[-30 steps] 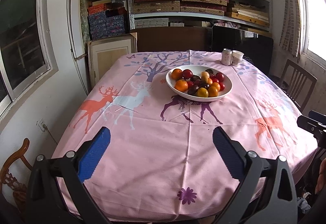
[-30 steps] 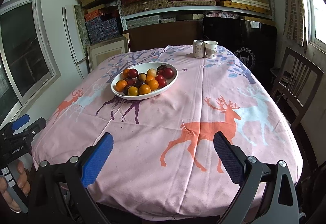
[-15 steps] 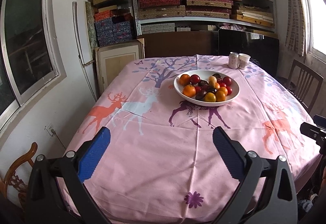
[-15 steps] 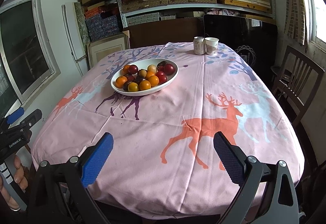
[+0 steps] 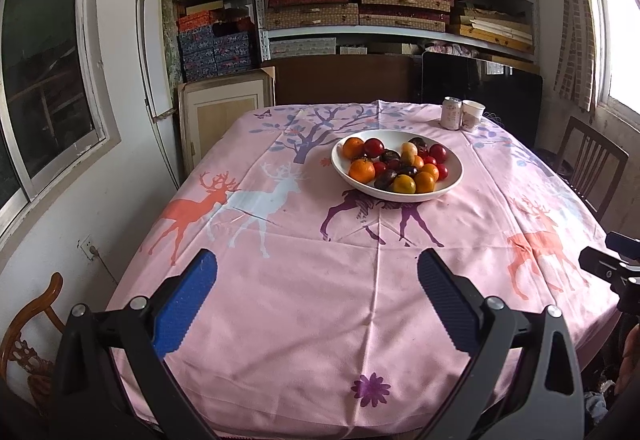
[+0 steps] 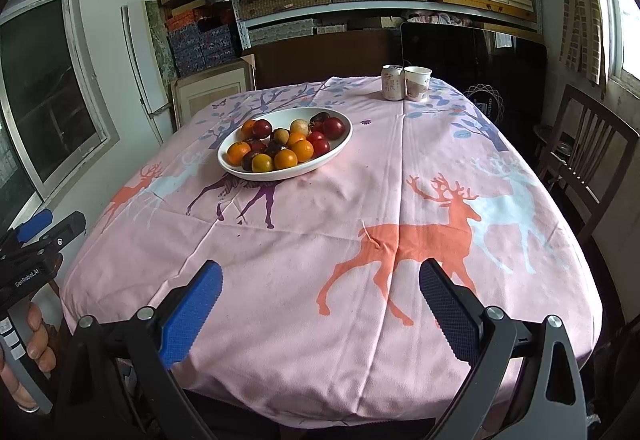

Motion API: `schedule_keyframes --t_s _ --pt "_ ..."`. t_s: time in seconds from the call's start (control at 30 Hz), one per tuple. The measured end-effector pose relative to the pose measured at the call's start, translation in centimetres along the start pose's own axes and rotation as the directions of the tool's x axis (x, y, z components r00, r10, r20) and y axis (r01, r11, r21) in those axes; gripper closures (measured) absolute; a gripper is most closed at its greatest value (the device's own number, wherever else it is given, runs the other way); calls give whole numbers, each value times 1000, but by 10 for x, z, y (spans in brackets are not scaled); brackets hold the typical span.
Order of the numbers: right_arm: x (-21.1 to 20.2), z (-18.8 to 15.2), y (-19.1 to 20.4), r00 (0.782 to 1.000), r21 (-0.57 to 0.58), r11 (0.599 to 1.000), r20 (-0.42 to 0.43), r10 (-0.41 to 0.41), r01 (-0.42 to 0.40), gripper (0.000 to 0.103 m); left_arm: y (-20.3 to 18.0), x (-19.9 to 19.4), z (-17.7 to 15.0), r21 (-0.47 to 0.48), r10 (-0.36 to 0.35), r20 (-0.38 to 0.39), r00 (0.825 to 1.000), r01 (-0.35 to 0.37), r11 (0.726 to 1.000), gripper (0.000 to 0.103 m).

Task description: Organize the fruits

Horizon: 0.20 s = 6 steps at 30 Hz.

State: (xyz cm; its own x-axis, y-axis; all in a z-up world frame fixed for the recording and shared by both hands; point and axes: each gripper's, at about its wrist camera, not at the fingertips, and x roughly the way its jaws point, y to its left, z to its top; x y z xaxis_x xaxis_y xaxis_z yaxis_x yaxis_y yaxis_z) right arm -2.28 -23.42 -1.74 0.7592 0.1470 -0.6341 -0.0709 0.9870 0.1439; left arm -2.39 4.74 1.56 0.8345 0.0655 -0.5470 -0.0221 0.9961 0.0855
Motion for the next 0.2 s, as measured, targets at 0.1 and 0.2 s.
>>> schedule_keyframes --t_s 0.1,0.2 --pt "0 0 0 1000 2 1000 3 -2 2 4 0 0 0 3 26 10 1000 -26 1000 5" --pt "1 -1 0 1000 2 1000 1 -2 2 4 1 -1 0 5 26 10 1000 -26 1000 5"
